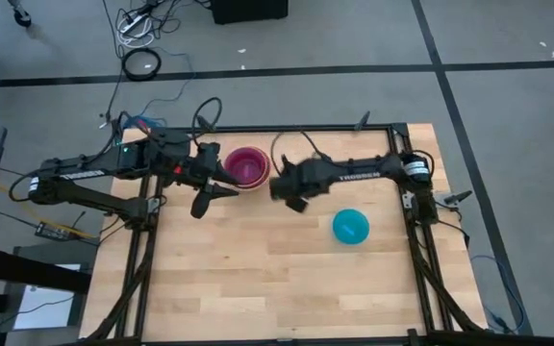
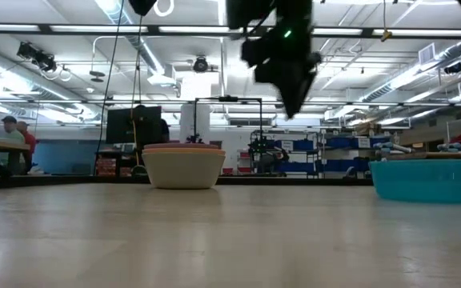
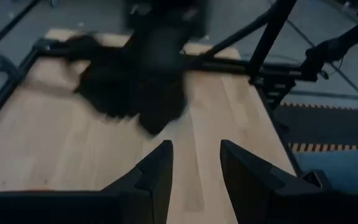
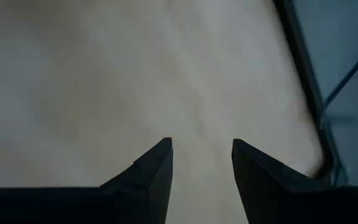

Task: Nest bowls inside each other
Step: Stack the blue bowl on top of the purple bowl

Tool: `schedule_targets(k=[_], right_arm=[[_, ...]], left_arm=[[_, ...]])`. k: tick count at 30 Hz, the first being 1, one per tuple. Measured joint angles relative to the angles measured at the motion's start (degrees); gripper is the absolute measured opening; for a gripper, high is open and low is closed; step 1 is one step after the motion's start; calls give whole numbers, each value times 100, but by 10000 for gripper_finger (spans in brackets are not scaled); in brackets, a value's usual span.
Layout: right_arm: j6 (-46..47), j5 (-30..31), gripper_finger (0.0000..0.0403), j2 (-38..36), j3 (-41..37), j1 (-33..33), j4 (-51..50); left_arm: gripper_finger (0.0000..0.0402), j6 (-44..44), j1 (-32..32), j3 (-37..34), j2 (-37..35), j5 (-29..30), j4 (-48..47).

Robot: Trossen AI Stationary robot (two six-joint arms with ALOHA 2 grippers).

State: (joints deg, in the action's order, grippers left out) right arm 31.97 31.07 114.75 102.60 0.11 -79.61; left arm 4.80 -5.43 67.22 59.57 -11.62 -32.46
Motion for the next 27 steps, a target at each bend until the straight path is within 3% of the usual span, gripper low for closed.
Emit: schedule_targets(k=[5, 10, 16, 27], right_arm=[[1064, -438, 150, -407, -26, 809, -1074], [1966, -1617, 150, -879, -28, 1615, -948], [3089, -1936, 149, -885, -34, 2469, -1044], [3681, -2084, 155, -707, -1232, 2477, -994]], left_arm=[[143, 0, 0, 0, 0, 2, -457], [143, -2, 0, 1, 0, 147, -771], [143, -21, -2, 2, 0, 149, -776], [143, -17, 266, 2, 0, 149, -775]])
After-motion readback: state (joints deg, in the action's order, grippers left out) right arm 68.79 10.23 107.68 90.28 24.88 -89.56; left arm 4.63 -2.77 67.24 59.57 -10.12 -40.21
